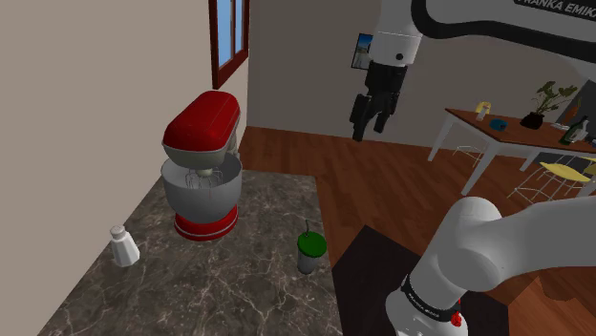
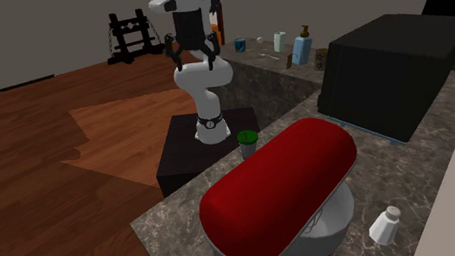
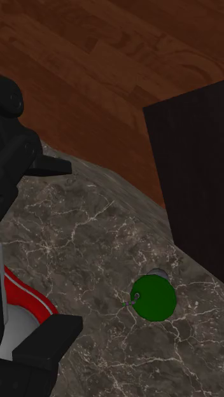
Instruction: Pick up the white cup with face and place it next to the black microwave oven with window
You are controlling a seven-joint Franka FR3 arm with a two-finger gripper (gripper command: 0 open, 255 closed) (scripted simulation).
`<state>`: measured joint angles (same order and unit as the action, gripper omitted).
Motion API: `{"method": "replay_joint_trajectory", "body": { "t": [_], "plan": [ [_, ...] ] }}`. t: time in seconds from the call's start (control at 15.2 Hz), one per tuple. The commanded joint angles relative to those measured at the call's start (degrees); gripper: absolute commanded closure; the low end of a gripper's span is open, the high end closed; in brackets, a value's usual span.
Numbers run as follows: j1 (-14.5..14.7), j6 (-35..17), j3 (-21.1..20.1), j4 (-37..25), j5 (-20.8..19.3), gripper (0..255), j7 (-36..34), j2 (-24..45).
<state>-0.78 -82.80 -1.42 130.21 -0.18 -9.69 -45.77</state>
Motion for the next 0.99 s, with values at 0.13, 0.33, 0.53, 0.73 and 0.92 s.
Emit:
{"method": "replay_joint_trajectory", "body": {
  "t": [0.13,0.33,0.53,0.73,0.92],
  "plan": [
    [0.7,-2.9,-1.2,4.2,1.1,0,-1.0,-1.5],
    [1.9,-7.4,-3.1,10.2,2.9,0,-2.4,-3.4],
    [3.2,-12.0,-5.3,15.7,4.9,0,-3.8,-4.6],
    [4.9,-16.9,-7.6,20.7,7.1,0,-5.2,-5.2],
    [6.7,-22.2,-10.3,25.3,9.6,0,-6.7,-4.9]
  ]
}}
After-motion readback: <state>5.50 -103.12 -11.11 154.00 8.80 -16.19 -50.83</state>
